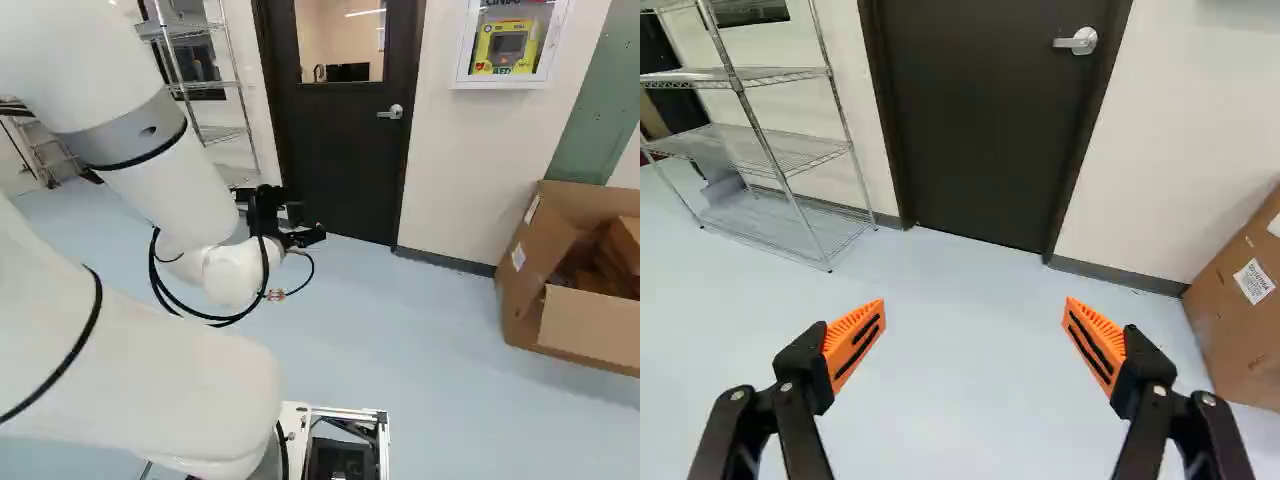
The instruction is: Open the door and move inside
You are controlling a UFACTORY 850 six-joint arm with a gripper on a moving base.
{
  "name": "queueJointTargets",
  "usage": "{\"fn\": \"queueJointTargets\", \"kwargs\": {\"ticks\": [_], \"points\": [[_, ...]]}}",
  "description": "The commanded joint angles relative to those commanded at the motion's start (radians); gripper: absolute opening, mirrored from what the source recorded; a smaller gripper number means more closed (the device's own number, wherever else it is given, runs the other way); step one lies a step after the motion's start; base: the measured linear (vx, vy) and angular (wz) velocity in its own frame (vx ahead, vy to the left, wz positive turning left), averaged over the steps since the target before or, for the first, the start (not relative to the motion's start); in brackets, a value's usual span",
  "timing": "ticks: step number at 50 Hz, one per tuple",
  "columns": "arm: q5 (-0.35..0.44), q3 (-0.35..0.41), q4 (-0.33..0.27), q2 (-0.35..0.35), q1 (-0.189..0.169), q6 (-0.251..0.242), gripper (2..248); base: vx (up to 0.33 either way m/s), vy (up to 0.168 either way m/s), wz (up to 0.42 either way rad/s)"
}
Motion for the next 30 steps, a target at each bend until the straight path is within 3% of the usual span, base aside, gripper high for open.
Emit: {"fn": "queueJointTargets", "kwargs": {"ticks": [30], "points": [[0.0, 0.0, 0.0, 0.0, 0.0, 0.0, 247, 0.143, 0.0, -0.006]]}}
